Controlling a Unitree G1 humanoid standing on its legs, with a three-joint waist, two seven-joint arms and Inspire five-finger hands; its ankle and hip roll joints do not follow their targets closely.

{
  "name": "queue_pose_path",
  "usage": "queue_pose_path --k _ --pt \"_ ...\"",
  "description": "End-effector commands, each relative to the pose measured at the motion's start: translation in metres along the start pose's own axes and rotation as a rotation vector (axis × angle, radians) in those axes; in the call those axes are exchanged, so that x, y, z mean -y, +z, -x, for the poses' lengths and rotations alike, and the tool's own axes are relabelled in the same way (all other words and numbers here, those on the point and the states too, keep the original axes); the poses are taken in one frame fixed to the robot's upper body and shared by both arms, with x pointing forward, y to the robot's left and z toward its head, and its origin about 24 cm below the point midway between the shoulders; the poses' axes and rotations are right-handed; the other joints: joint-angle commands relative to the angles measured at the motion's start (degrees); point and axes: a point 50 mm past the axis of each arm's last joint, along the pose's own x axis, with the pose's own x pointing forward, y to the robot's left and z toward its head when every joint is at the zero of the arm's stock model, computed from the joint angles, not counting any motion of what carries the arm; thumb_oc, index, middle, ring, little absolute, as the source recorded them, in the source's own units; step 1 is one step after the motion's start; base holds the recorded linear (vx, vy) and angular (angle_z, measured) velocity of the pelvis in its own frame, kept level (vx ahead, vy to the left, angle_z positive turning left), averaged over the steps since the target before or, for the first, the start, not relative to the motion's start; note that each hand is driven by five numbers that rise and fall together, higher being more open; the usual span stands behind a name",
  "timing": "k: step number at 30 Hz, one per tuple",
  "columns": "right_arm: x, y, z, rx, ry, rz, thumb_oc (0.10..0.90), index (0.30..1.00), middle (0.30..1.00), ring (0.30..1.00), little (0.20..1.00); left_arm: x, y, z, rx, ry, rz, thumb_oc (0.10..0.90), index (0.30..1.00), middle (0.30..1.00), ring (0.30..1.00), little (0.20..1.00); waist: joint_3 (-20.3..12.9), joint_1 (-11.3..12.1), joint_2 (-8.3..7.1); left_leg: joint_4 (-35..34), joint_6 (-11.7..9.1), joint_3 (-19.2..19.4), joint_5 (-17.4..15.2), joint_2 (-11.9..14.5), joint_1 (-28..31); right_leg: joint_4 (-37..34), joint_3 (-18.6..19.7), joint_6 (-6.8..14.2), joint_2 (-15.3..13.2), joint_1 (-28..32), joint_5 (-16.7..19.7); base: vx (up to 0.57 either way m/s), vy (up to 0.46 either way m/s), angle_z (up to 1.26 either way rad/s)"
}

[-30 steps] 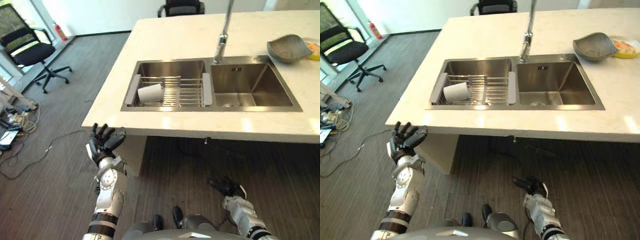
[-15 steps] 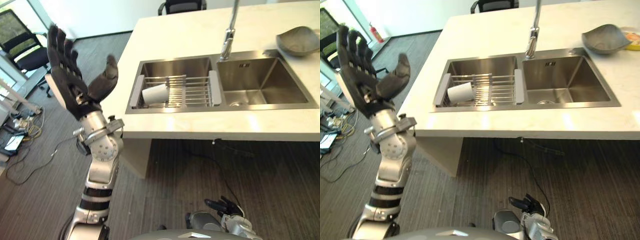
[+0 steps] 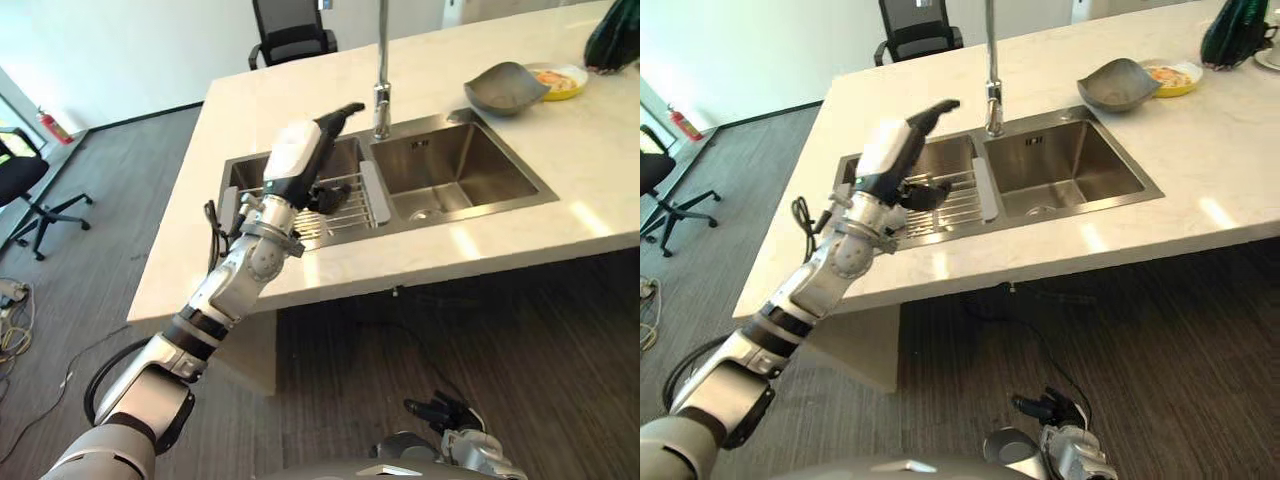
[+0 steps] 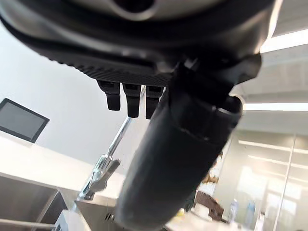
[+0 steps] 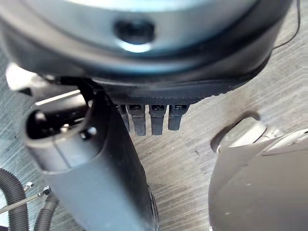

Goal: Place the dishes in the dishwasher.

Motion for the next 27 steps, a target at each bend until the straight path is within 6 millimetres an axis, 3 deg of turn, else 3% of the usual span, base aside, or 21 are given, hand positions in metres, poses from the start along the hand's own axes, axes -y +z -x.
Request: queue_pose_path --k 1,6,10,27 --pt "-0.010 0.013 -0.003 0.034 0.056 0.039 0.800 0.900 0.900 0.900 0.900 -0.034 0.007 -0.032 0.026 0.123 -0.073 0.800 0.900 0.900 0.900 0.900 -1.3 -0.4 -2.66 -2.6 -2.7 0.1 -1.7 -0.8 -1.3 -23.4 -1.0 6.7 -4.4 12.4 8.4 -0.02 0.011 -0.24" --pt "0.003 0.007 -0.002 0.006 0.037 0.046 0.800 0.900 0.900 0.900 0.900 -0.026 -0.012 -0.040 -0.088 0.029 -0.037 0.800 0.900 0.900 0.900 0.900 -1.3 -2.2 -2.07 -2.6 -2.7 1.4 -1.8 -0.6 -1.1 -23.0 0.4 6.8 -3.9 11.7 8.6 -0.01 0.011 -0.26" --pt "0.006 -0.002 0.000 -0.030 0.048 0.077 0.800 0.900 0.900 0.900 0.900 -0.015 -0.040 -0.037 -0.232 -0.041 -0.078 0.800 0.900 0.900 0.900 0.900 -1.2 -3.3 -1.87 -2.6 -2.6 2.2 -2.5 -0.6 -0.6 -22.9 1.4 7.1 -3.8 11.7 8.2 0.01 0.014 -0.15" --pt "0.003 0.003 -0.001 -0.023 0.070 0.115 0.800 0.900 0.900 0.900 0.900 -0.018 -0.087 -0.025 -0.483 -0.063 -0.138 0.800 0.900 0.900 0.900 0.900 -0.9 -3.5 -2.18 -2.6 -2.5 2.6 -2.5 -0.6 -0.8 -23.0 1.7 7.5 -3.6 11.4 8.6 -0.01 0.000 0.00"
